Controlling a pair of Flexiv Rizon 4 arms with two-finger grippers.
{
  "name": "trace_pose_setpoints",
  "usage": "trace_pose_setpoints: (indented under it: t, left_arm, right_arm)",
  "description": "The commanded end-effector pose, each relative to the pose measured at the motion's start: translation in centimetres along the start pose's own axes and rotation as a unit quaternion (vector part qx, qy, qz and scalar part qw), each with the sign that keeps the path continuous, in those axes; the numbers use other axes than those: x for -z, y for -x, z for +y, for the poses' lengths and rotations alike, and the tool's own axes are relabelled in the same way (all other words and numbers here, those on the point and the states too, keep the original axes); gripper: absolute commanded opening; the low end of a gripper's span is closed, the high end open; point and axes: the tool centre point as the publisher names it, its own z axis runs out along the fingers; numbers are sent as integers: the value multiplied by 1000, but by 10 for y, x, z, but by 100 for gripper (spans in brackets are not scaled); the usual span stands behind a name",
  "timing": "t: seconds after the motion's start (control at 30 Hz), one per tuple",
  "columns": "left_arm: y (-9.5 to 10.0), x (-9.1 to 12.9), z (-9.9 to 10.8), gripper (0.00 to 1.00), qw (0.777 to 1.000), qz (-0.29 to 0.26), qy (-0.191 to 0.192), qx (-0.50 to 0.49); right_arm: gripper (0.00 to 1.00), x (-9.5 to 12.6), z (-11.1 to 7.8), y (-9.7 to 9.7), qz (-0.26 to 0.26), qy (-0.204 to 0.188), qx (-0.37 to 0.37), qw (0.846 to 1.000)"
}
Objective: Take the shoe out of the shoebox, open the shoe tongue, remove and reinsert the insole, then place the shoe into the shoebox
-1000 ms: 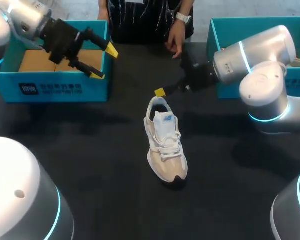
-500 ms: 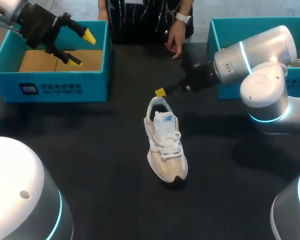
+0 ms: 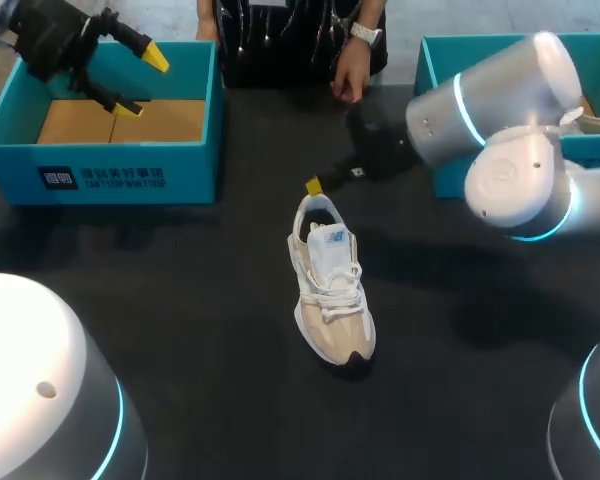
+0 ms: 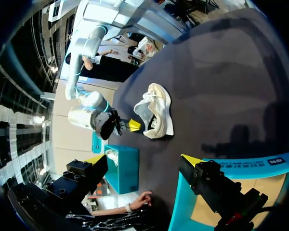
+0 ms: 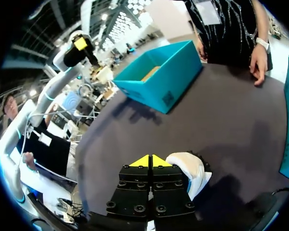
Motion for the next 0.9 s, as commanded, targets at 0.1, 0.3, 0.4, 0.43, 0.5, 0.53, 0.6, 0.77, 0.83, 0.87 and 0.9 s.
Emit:
trace_pose_setpoints:
  t: [0.1, 0.3, 0.4, 0.43, 0.5, 0.53, 0.6, 0.77, 0.83, 0.87, 0.9]
  left_arm:
    - [-5, -2, 8, 100, 1000, -4, -14, 4]
    - [-7, -6, 13, 100, 1000, -9, -21, 9]
    - [-5, -6, 15, 100, 1000, -10, -22, 7]
    - [-5, -5, 16, 100, 1000, -10, -22, 5]
    - [-5, -5, 17, 100, 1000, -10, -22, 4]
    - [-5, -5, 18, 100, 1000, -9, -22, 3]
    - [-5, -5, 18, 100, 1000, -8, -23, 2]
    - [-3, -6, 18, 100, 1000, -4, -26, 0]
    - [-2, -6, 18, 100, 1000, -3, -26, 0]
    - [-2, -7, 19, 100, 1000, -3, -27, 0]
    - [-3, -7, 20, 100, 1000, -2, -27, 0]
  right_arm:
    - [0, 11, 4, -15, -109, -59, -21, 992]
    - [0, 19, -4, -27, -174, -87, -36, 980]
    - [0, 22, -6, -34, -210, -104, -37, 971]
    - [0, 22, -6, -37, -226, -114, -38, 967]
    - [0, 22, -7, -41, -248, -128, -40, 959]
    - [0, 21, -7, -42, -258, -137, -44, 955]
    - [0, 20, -8, -45, -277, -149, -51, 948]
    - [0, 19, -14, -48, -320, -175, -70, 928]
    - [0, 19, -16, -48, -335, -179, -74, 922]
    - [0, 19, -17, -48, -339, -182, -73, 920]
    - [0, 19, -18, -48, -343, -182, -75, 918]
